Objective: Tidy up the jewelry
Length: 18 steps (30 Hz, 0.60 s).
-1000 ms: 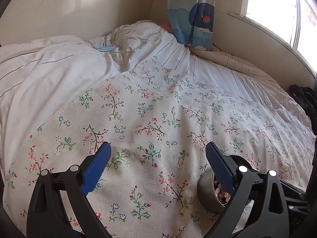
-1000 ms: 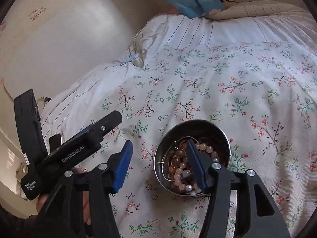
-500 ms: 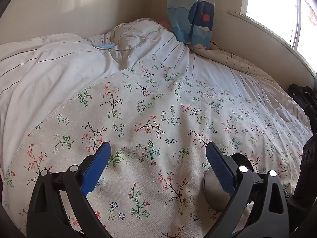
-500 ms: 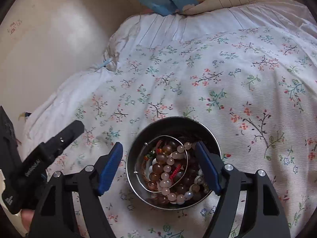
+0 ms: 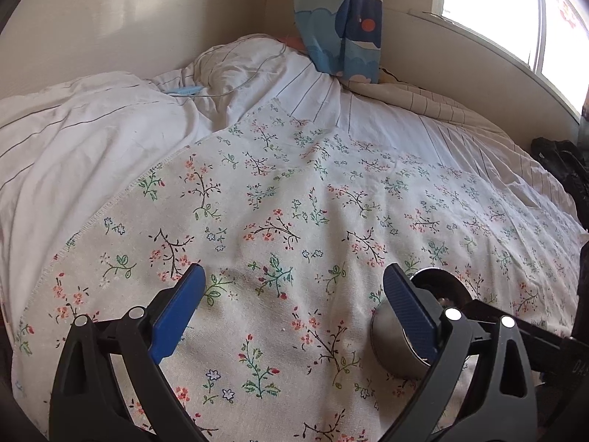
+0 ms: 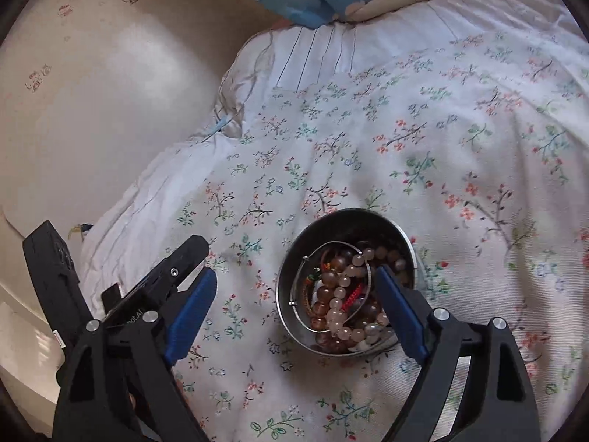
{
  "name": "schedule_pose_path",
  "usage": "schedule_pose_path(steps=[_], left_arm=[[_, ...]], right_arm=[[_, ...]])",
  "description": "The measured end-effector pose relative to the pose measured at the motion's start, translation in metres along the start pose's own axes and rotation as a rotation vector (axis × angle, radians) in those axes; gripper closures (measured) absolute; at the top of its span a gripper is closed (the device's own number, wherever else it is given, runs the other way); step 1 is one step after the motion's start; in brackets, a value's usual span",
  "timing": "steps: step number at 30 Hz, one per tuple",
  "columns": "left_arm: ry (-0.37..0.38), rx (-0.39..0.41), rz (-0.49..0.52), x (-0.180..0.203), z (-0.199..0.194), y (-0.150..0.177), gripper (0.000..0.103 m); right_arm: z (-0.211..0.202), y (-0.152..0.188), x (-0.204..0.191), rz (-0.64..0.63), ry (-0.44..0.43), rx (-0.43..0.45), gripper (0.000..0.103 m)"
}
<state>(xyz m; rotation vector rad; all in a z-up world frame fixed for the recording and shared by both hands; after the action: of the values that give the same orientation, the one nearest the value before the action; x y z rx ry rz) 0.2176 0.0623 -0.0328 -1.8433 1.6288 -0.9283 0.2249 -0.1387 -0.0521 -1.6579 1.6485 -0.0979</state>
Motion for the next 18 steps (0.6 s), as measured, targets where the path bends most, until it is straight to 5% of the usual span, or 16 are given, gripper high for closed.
schedule_pose_path(steps=[6, 18], left_arm=[[0.05, -0.017, 0.145, 0.021, -0.02, 0.019, 0.008], [0.13, -0.083, 0.314, 0.03, -0.098, 0.083, 0.008]], right_arm=[[-0.043, 0.024, 0.005, -0.143, 0.36, 0.09, 0.007], [-0.134, 0.101, 0.026, -0.099, 0.51, 0.191, 0.007]])
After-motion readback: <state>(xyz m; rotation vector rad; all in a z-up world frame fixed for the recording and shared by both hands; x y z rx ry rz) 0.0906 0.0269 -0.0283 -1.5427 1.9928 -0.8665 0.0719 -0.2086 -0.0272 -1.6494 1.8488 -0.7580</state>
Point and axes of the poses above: each gripper's, at about its wrist camera, not at the fingertips, and z roughly the way its jaws point, x to its right, y to its underside, the point moved 3 cm from there along z, roughly the way its jaws point, and after that the axes turned 8 degrees about y, right-handed, at the moved point
